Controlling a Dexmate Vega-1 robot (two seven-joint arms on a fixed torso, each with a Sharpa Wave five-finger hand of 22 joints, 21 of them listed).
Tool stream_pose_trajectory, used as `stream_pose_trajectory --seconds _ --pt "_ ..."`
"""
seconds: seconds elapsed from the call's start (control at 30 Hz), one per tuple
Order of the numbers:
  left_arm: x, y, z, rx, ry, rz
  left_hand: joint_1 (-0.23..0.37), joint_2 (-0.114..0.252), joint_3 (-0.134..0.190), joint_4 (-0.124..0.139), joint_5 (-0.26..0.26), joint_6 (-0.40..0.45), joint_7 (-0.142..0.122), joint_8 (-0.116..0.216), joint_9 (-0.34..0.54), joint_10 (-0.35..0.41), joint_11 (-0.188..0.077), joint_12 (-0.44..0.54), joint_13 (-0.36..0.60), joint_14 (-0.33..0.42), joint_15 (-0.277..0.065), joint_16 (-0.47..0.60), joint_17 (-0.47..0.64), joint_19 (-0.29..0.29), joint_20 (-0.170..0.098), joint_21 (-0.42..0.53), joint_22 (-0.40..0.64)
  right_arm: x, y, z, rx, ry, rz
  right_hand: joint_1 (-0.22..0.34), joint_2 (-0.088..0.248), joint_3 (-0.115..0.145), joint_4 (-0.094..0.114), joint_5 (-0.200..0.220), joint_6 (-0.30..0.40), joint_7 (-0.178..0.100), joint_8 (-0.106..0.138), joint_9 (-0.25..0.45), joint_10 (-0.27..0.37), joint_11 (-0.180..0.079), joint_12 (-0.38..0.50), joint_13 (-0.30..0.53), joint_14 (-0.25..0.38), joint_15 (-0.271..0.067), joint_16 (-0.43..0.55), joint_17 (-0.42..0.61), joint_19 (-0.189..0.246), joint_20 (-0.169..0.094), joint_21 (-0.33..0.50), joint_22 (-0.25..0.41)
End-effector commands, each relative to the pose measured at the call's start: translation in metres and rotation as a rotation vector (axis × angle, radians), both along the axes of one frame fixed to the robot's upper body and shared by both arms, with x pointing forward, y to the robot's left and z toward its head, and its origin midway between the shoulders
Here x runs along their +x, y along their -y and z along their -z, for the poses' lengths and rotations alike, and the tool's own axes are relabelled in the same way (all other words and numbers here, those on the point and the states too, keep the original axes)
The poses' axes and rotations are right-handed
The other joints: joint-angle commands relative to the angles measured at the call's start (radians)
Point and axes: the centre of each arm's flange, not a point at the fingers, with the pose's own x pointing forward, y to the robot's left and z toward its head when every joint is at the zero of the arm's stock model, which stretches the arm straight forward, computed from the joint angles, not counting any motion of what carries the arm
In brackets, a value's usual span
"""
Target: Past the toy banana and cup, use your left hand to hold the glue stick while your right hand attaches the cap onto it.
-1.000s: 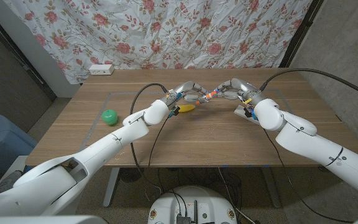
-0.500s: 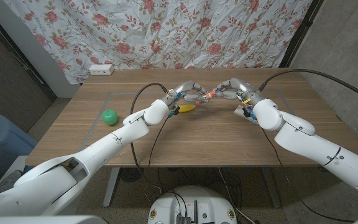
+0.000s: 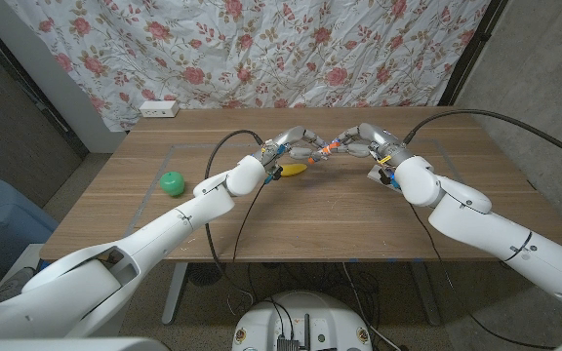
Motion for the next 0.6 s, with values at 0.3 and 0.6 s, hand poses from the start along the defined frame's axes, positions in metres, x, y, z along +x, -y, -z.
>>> stream_pose_trajectory --seconds 0.3,0.6 --pt "0.0013 -0.0023 -0.0009 0.006 -0.001 -0.001 0.052 0.052 0.011 0.005 0.006 0.049 0.052 0.007 0.01 0.026 -0.02 0.003 0.005 0.013 -0.133 0.004 0.003 0.007 -0.014 0.008 0.002 -0.0015 0.0016 -0.005 -0.012 0.005 -0.012 -0.013 -0.048 -0.027 -0.001 0.009 -0.075 0.002 -0.044 0.0 -0.073 -0.002 -0.01 0.004 -0.033 -0.115 -0.013 -0.003 -0.006 0.025 -0.003 0.004" --pt "0.0018 -0.0035 0.001 0.003 -0.007 -0.008 0.053 0.052 0.011 0.006 0.005 0.049 0.051 0.007 0.01 0.027 -0.02 0.003 0.005 0.013 -0.132 0.004 0.003 0.007 -0.013 0.008 0.002 0.0 0.0052 -0.0084 -0.028 -0.01 -0.022 -0.033 -0.07 -0.046 0.007 0.03 -0.162 0.004 -0.091 -0.001 -0.157 0.0 -0.014 0.004 -0.072 -0.084 -0.033 -0.005 -0.026 0.042 -0.005 0.004"
